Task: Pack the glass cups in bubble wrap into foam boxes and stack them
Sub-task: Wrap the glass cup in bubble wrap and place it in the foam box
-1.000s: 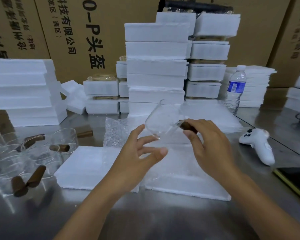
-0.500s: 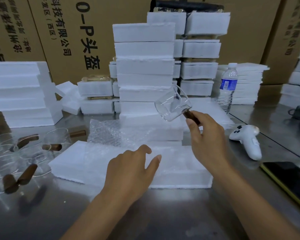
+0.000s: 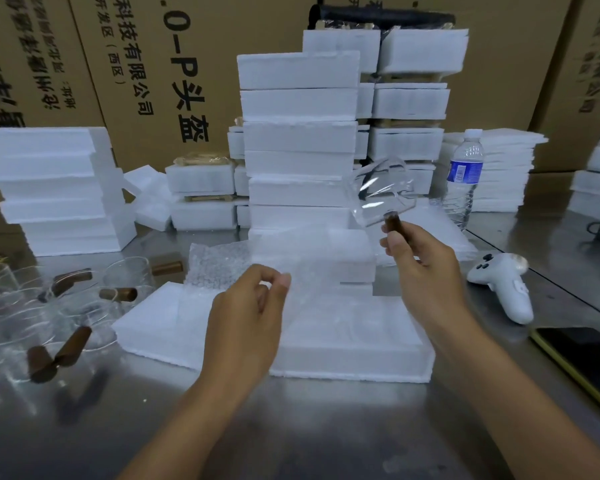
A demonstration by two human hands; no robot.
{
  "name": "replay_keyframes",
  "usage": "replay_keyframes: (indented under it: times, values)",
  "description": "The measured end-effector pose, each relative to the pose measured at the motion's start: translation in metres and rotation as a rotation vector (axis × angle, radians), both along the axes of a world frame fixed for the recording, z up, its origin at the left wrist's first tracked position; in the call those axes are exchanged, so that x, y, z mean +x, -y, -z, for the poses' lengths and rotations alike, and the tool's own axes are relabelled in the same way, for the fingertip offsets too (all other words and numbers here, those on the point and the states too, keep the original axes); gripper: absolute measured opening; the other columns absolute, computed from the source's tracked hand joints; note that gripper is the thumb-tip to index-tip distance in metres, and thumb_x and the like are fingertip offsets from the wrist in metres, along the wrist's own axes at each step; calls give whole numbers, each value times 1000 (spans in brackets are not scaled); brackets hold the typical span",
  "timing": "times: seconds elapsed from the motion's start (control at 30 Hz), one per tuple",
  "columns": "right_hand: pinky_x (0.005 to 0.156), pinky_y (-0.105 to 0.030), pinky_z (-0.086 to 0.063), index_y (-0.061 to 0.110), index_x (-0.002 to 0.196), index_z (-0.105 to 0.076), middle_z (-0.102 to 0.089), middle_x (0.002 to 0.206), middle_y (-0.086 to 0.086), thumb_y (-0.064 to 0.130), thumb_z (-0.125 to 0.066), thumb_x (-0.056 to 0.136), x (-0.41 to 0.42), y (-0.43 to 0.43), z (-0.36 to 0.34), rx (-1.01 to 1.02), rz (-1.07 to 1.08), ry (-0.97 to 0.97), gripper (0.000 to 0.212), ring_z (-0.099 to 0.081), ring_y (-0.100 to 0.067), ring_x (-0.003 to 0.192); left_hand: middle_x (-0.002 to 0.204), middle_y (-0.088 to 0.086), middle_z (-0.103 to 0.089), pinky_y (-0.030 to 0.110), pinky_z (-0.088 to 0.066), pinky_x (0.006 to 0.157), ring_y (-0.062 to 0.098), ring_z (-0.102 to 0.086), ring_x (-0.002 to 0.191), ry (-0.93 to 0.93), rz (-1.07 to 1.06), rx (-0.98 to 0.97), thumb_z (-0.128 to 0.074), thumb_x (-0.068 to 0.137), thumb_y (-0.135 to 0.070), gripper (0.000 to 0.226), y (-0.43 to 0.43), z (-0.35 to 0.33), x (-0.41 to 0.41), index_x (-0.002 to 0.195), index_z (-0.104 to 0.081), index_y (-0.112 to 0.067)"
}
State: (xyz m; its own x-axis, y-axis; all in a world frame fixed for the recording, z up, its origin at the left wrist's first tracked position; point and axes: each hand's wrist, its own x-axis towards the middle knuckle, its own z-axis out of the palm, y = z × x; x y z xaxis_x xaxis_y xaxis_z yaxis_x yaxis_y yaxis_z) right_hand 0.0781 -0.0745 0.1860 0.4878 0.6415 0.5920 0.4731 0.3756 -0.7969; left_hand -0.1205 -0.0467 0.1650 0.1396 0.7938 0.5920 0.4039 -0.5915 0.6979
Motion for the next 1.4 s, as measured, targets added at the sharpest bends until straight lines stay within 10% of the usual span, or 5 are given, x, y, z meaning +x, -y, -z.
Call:
replay_keyframes:
  times: [0.43,0.9,1.4]
  values:
    - [73,0,-33,21,114,-63,-58,96,25,18,-53,94,0,1,10,-76,5,305,22,-51,14,89,59,9,-42,15,-25,41,9,-32,42,212,3,294,-50,93,-26,16,9,-5,-2,82,-44,-36]
    - [82,-33,-42,19,118,-60,-61,101,3,25,-46,97,2,13,1,-225,252,700,26,-55,-18,90,80,5,-50,20,-35,52,25,-48,67,275,103,347,-44,94,-31,13,12,-7,-2,88,-45,-43]
    - [69,-15,-38,26,115,-64,-45,89,17,30,-54,92,-13,14,3,-218,-55,572,26,-47,0,85,58,-1,-47,16,-33,47,8,-41,49,70,123,167,-46,84,-65,33,0,7,-1,74,-44,-33]
